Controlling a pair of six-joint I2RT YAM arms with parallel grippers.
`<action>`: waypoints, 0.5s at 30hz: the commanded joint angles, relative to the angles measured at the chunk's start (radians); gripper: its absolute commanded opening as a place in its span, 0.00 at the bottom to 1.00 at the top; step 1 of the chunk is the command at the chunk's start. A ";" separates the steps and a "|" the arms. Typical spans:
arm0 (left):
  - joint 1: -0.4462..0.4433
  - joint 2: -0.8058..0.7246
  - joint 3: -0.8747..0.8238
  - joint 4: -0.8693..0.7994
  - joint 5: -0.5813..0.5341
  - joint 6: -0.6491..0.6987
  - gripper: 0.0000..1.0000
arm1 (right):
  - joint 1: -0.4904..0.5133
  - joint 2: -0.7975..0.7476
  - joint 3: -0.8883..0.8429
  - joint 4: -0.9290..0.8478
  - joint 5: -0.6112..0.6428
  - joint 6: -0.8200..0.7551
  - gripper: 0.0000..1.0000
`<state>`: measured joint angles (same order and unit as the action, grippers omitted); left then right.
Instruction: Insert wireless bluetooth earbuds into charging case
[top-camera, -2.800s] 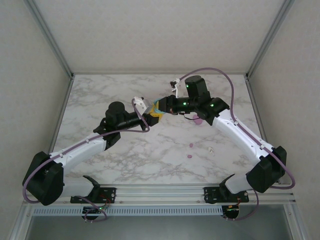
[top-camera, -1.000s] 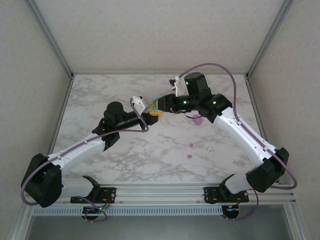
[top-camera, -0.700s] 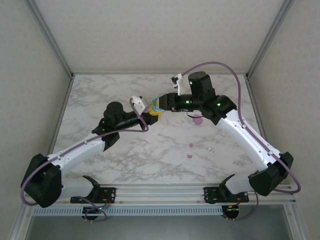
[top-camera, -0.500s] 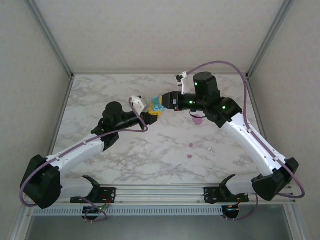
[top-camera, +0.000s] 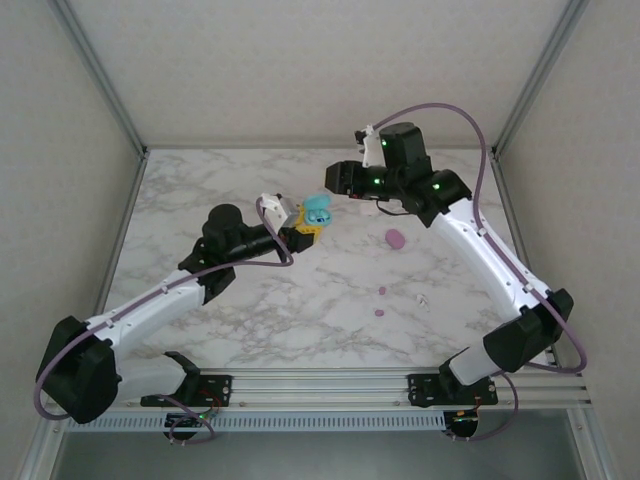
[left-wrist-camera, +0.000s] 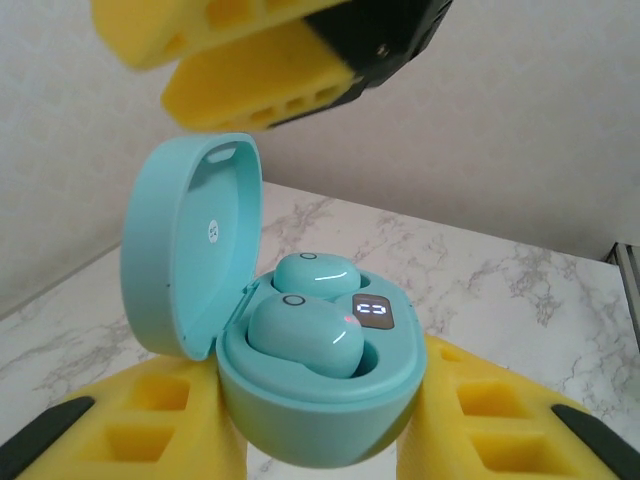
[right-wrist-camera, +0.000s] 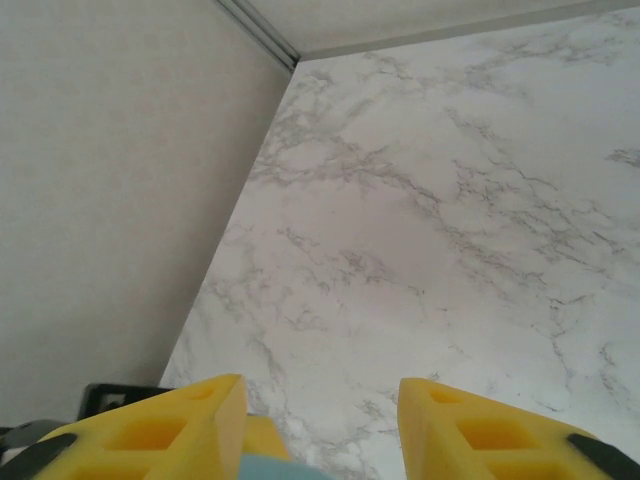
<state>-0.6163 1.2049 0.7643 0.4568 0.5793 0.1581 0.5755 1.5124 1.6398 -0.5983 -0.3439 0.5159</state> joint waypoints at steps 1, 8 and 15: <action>-0.011 -0.034 0.028 -0.010 0.031 0.014 0.20 | -0.003 0.029 0.056 -0.045 -0.042 -0.008 0.46; -0.011 -0.034 0.021 0.015 0.003 -0.003 0.19 | -0.002 0.074 0.081 -0.096 -0.195 -0.042 0.48; -0.011 -0.027 0.028 0.043 -0.007 -0.014 0.19 | -0.022 0.001 -0.030 -0.044 -0.294 -0.035 0.49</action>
<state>-0.6167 1.1908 0.7647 0.4526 0.5766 0.1570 0.5720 1.5612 1.6604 -0.6662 -0.5514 0.4824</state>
